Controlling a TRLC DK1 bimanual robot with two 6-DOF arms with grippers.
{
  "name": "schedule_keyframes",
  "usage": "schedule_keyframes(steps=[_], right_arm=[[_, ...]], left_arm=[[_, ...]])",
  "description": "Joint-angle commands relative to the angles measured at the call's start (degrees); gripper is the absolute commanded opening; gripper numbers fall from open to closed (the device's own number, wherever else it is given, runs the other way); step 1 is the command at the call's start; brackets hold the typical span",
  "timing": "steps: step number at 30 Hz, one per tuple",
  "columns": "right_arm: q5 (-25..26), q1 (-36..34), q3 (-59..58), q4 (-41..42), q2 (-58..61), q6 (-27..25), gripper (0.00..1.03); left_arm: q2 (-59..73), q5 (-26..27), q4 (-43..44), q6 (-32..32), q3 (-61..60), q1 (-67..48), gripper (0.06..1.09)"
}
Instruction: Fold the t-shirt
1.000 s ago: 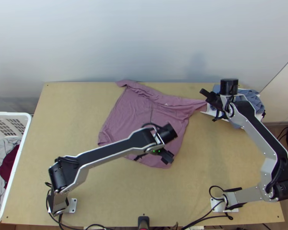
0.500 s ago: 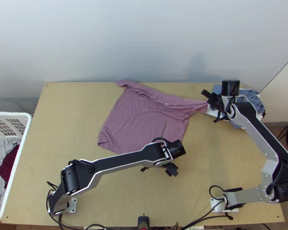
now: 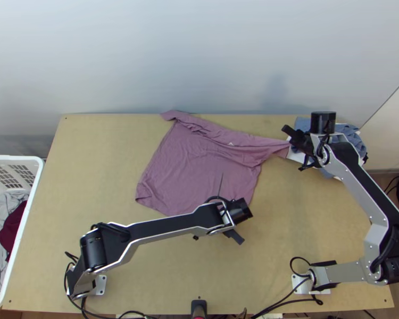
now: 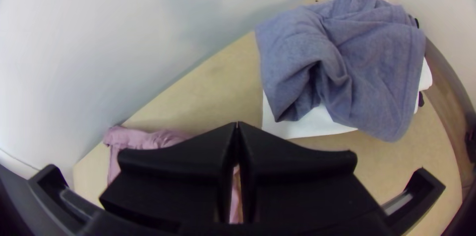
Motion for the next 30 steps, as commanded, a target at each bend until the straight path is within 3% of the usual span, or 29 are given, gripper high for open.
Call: schedule_keyframes(steps=[1,8,13,17,21,26,30], right_arm=[[-0.04,0.05,0.82,-1.31,-1.97,-0.14,0.03],[0.48,0.58,2.67,-3.95,-8.56,-3.04,0.03],[3.65,1.46,6.1,-6.32,-13.57,-8.93,0.03],[7.51,1.72,8.65,-7.29,-16.56,-12.71,0.03],[14.81,5.06,8.73,-6.5,-20.6,-16.84,0.03],[22.02,7.52,7.42,-2.02,-26.58,-23.34,0.03],[25.09,8.31,6.45,2.11,-31.32,-30.2,0.03]], left_arm=[[-8.26,-0.25,-0.45,-0.09,-2.75,1.81,0.1],[-24.52,0.63,-5.11,-0.8,-2.23,8.05,0.1],[-33.31,-0.87,-9.24,1.05,1.2,15.34,0.1],[-38.85,-3.86,-10.03,3.16,5.07,21.76,0.1],[-42.1,-9.13,-9.94,4.74,11.49,27.39,0.1],[-45.97,-18.01,-7.22,10.54,16.58,29.41,0.1],[-49.13,-20.47,-5.2,14.41,17.55,30.29,0.1]])
